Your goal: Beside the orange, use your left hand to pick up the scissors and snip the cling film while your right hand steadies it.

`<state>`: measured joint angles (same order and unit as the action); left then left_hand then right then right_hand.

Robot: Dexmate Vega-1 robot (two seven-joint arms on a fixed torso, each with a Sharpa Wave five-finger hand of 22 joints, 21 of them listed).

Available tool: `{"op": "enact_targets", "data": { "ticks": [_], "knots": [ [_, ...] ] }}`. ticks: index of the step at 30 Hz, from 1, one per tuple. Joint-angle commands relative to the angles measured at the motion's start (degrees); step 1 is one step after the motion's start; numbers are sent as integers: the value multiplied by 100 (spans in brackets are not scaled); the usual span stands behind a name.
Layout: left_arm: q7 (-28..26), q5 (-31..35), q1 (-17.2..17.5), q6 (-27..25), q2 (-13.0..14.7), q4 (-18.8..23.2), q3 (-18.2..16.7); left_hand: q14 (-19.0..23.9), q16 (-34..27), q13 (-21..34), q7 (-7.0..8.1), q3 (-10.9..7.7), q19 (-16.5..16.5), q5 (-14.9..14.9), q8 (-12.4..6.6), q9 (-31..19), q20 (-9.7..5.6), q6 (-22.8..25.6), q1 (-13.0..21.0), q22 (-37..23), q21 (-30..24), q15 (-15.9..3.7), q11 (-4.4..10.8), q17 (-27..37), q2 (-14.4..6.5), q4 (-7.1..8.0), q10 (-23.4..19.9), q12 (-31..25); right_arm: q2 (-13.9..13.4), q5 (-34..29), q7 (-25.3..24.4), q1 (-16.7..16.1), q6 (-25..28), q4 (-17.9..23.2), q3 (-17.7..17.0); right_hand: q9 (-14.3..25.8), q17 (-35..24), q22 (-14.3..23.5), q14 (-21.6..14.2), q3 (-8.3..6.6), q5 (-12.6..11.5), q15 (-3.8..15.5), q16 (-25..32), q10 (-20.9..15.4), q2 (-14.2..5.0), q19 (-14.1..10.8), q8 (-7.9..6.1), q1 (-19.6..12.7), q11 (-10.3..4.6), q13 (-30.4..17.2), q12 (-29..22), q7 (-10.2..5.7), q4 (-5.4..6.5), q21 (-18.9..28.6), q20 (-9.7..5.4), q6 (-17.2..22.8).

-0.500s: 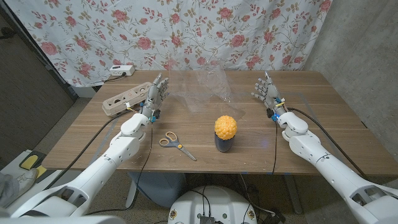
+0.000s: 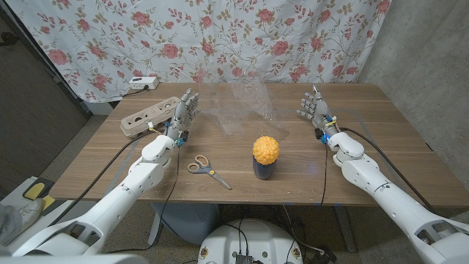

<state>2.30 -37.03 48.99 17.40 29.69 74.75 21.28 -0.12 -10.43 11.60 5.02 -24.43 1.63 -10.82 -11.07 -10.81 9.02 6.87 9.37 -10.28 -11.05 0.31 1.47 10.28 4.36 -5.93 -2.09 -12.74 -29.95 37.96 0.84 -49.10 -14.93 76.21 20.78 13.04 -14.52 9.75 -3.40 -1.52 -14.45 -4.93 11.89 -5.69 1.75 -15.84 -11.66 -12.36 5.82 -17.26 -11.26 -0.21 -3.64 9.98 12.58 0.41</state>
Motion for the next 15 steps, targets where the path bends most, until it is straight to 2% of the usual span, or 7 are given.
{"op": "enact_targets", "data": {
  "ticks": [1, 4, 7, 9, 15],
  "knots": [
    [91, -48, 119, 272, 51, 20, -121, -22, -49, 23, -3, -20, 16, -14, -39, -7, 62, 57, 57, -6, -38, -15, 11, 18, 0, -7, -74, -24, -33, -46, -130, -73, 92, 209, 21, 4, -3, 28, 13, -14, -13, -58, 44, 9, -29, 26, -26, -61, 42, -7, -31, -10, -32, 38, -16, 31],
    [159, 11, 110, 395, 56, -38, -105, -19, -49, 23, 5, -19, 19, -13, -38, -7, 51, 58, 60, -6, -39, -20, 19, 18, -1, -11, -77, -25, -55, -96, -141, -95, 81, 250, 44, -4, 5, 28, -1, -21, -4, -48, 50, -11, -48, 40, -32, -73, 27, 7, -39, 62, -36, 42, -18, 47],
    [150, 55, 121, 497, 6, -61, -82, -22, -48, 23, -5, -19, 9, -12, -44, -7, 39, 75, 63, -6, -34, -21, 17, 18, -1, -15, -83, -27, -39, -78, -201, -160, 54, 301, 18, -8, 9, 28, 2, -22, 1, -50, 49, -18, -53, 46, -31, -78, 17, 14, -42, 71, -38, 43, -18, 45],
    [83, 151, 127, 539, -4, -48, -50, -54, -35, 22, -2, -18, -28, -11, -44, -7, 13, 79, 66, -6, -20, -14, 27, 18, -2, -20, -86, -28, -54, -102, -156, -160, 14, 263, 29, -25, 25, 28, 4, -24, 19, -37, 47, -12, -61, 64, 34, -98, 4, 39, -38, 44, -51, 50, -20, -122],
    [48, 220, 163, 587, -17, -12, -13, -80, -27, 22, 13, -16, -42, -9, -45, -7, 31, 91, 73, -5, -16, -3, 23, 18, -3, -29, -94, -29, -96, -70, -116, -203, -26, 236, -15, -33, 33, 27, 24, -21, 30, -22, 40, 16, -60, 75, 38, -105, -6, 52, -27, 44, -57, 52, -20, -141]
  ]
}}
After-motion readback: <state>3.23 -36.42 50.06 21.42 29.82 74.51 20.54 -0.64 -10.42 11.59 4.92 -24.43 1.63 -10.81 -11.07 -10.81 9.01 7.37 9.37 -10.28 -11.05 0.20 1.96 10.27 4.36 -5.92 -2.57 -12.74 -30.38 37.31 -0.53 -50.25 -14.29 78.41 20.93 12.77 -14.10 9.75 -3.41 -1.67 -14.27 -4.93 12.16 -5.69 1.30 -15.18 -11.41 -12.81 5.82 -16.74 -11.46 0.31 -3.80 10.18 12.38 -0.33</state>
